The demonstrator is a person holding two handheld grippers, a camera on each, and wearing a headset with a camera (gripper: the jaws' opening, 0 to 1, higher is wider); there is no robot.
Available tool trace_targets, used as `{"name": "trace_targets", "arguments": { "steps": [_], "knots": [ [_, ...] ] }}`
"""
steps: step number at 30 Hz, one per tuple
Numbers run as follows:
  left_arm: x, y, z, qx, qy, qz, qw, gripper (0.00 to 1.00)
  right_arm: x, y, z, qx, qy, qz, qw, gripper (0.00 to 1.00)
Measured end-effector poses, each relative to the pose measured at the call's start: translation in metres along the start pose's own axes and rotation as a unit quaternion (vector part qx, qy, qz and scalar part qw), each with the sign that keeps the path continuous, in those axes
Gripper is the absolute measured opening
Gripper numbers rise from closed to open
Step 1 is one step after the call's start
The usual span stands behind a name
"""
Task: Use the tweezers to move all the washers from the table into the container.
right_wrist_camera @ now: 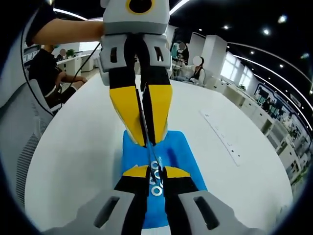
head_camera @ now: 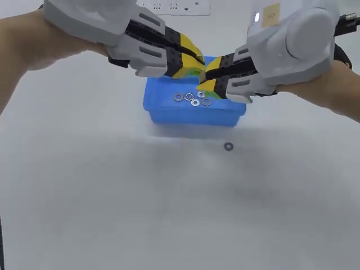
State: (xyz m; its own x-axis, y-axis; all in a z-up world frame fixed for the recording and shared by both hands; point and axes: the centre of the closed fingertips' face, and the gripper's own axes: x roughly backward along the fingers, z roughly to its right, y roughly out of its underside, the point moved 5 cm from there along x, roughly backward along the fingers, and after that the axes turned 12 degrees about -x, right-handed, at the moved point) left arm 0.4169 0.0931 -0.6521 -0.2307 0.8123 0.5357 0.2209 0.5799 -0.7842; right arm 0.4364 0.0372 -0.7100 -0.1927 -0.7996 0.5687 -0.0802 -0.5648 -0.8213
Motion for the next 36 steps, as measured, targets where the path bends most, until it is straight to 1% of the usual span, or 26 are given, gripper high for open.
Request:
{"name": "trace_targets", "arguments": {
  "steps": [2,6,9,11,13,16,18,19,22,27,31,33,35,36],
  "knots": [
    [0.004,-0.006,0.001,-0.002,-0.005,0.002,1.0,0.06,0.006,-0.004,-0.002,0.002,0.002,0.006,1.0,0.11],
    [0.012,-0.023,0.007,-0.01,-0.016,0.01,0.9998,0.06,0.018,-0.014,-0.006,0.009,0.008,0.018,0.9998,0.11],
    [0.016,-0.035,0.011,-0.014,-0.02,0.017,0.9996,0.06,0.03,-0.021,-0.015,0.017,0.011,0.023,0.9995,0.11],
    [0.016,-0.045,0.02,-0.018,-0.017,0.023,0.9994,0.07,0.038,-0.022,-0.021,0.024,0.012,0.022,0.9994,0.11],
    [0.016,-0.05,0.025,-0.021,-0.015,0.024,0.9994,0.07,0.041,-0.02,-0.025,0.031,0.014,0.019,0.9993,0.11],
    [0.014,-0.059,0.036,-0.026,-0.011,0.026,0.9993,0.07,0.051,-0.017,-0.035,0.034,0.015,0.015,0.9992,0.11],
    [0.013,-0.061,0.04,-0.028,-0.008,0.028,0.9992,0.07,0.057,-0.015,-0.044,0.033,0.016,0.014,0.9992,0.11],
    [0.011,-0.062,0.043,-0.029,-0.007,0.029,0.9992,0.07,0.059,-0.014,-0.047,0.033,0.017,0.012,0.9992,0.11],
    [0.007,-0.066,0.058,-0.027,0.002,0.031,0.9991,0.07,0.065,-0.006,-0.062,0.03,0.016,0.01,0.9994,0.11],
    [0.001,-0.065,0.071,-0.022,0.011,0.032,0.9992,0.07,0.07,0.006,-0.079,0.017,0.013,0.008,0.9997,0.11],
    [-0.006,-0.066,0.083,-0.019,0.012,0.033,0.9992,0.07,0.069,0.014,-0.086,0.009,0.011,0.004,0.9999,0.11],
    [-0.011,-0.064,0.09,-0.019,0.012,0.032,0.9993,0.07,0.068,0.019,-0.086,0.006,0.01,0.0,0.9999,0.11],
    [-0.014,-0.06,0.094,-0.016,0.013,0.03,0.9994,0.07,0.065,0.026,-0.089,0.003,0.004,-0.007,1.0,0.12],
    [-0.014,-0.058,0.094,-0.01,0.012,0.03,0.9994,0.07,0.064,0.028,-0.09,0.003,0.001,-0.009,1.0,0.12]
  ]
}}
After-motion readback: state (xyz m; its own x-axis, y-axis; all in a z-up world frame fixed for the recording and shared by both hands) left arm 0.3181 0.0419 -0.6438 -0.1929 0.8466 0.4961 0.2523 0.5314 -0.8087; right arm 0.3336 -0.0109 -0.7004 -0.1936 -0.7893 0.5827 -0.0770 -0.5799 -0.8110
